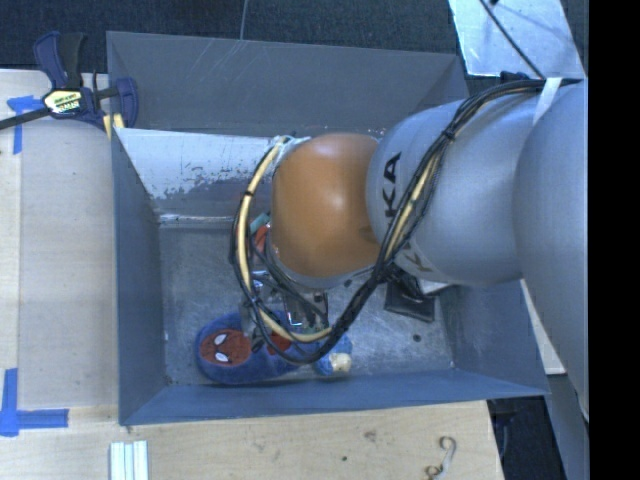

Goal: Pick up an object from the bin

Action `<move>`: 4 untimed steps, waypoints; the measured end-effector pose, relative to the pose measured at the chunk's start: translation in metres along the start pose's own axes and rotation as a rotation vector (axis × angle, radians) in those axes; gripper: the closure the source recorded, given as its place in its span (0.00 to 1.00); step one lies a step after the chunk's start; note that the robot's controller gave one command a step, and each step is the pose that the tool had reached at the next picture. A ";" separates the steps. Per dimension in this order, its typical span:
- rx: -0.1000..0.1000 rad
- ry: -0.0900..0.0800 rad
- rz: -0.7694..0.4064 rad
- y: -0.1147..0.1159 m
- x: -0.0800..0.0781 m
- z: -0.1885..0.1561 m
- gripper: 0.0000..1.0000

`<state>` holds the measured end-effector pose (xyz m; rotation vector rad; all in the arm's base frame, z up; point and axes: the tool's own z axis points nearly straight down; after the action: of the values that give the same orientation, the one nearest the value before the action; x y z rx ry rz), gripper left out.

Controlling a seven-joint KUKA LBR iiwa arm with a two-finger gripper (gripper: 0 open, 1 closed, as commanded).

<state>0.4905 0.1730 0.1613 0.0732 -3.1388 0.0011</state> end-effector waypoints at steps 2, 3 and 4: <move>0.000 0.000 0.000 0.006 -0.002 0.022 1.00; -0.001 -0.003 0.002 0.006 -0.003 0.020 0.00; 0.000 0.003 -0.138 0.009 -0.014 0.093 0.00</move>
Offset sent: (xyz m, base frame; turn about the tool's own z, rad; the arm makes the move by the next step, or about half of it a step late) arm -0.0006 0.0014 0.0138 0.0025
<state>0.5040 0.1827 0.0680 0.2886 -3.1237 0.0011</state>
